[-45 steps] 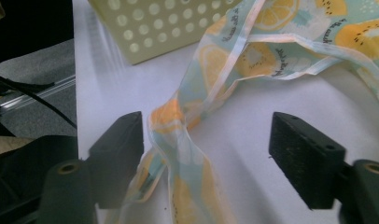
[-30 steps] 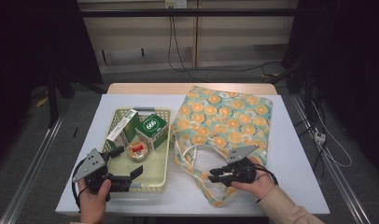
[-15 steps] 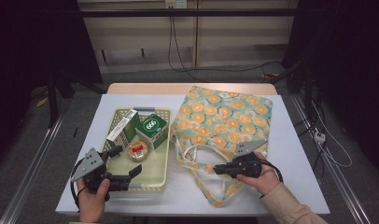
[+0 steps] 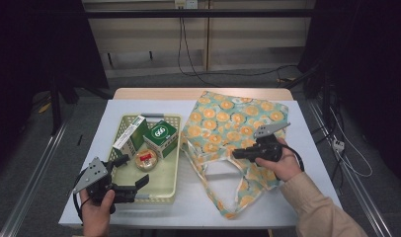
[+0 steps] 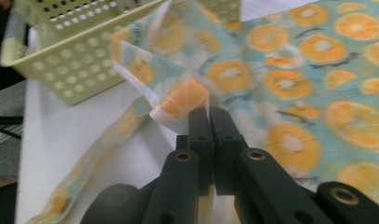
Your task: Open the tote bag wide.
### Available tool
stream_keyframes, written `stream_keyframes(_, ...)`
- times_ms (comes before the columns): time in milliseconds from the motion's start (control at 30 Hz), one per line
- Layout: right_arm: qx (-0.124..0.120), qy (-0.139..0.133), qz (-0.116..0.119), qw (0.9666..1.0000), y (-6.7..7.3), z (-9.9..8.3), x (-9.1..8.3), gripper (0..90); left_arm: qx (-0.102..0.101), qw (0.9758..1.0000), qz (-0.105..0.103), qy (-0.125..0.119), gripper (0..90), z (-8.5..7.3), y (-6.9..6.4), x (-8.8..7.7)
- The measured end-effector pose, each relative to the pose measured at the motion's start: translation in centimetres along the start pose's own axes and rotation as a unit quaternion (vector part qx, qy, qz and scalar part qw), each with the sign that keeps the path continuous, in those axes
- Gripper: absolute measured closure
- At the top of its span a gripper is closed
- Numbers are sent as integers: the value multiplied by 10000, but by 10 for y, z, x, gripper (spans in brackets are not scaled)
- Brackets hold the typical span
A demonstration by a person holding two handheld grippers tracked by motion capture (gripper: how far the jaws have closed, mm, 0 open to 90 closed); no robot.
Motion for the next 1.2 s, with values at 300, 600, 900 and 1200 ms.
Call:
stream_keyframes(300,410,183,-414,9981,-56,17,15,897,-36,10000,-7,-17,23,-1,1,-3)
stream_keyframes(600,793,394,-709,9935,-100,9,30,897,-37,10000,-34,2,23,-1,-1,-2)
stream_keyframes(900,973,595,-1059,9878,-134,-4,41,893,-63,10000,-21,26,23,-2,0,-2)
stream_keyframes(1200,901,707,-1061,9877,-134,-17,49,807,-56,10000,-23,10,23,-1,1,-1)
Point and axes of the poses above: each handheld gripper's, and its own axes: x roughly forward along the jaws, z roughly out of its top, y roughly to its left, the point moved 10 cm from there along x, roughly forward along the jaws, and after that the axes turned 12 degrees about -z, right-handed, at the moved point
